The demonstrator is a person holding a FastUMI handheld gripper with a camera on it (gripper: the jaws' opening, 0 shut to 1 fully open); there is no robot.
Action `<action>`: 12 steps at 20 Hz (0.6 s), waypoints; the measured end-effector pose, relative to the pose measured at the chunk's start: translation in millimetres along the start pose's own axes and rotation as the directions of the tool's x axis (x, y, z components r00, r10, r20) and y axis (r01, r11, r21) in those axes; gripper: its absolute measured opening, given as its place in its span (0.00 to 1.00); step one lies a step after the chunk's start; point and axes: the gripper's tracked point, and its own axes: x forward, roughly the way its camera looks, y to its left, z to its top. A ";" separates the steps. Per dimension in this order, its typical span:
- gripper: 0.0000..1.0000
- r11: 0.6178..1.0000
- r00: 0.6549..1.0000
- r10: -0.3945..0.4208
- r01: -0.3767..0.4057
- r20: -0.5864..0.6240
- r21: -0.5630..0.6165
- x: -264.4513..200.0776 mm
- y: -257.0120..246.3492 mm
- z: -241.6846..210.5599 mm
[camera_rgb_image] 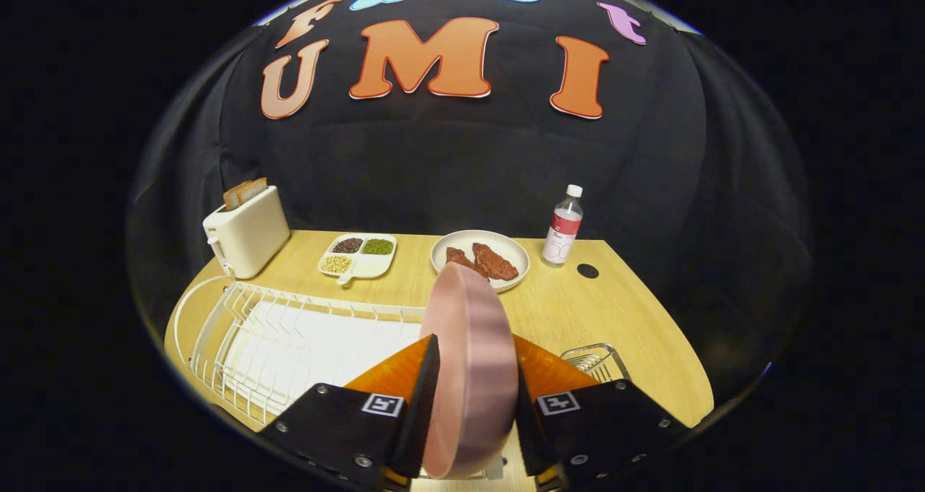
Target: Take the plate from the dish rack, then take the spoon from the basket and place it into the plate.
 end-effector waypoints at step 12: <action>0.26 0.974 0.979 -0.193 0.199 0.060 -0.108 -21.6 -12.7 29.6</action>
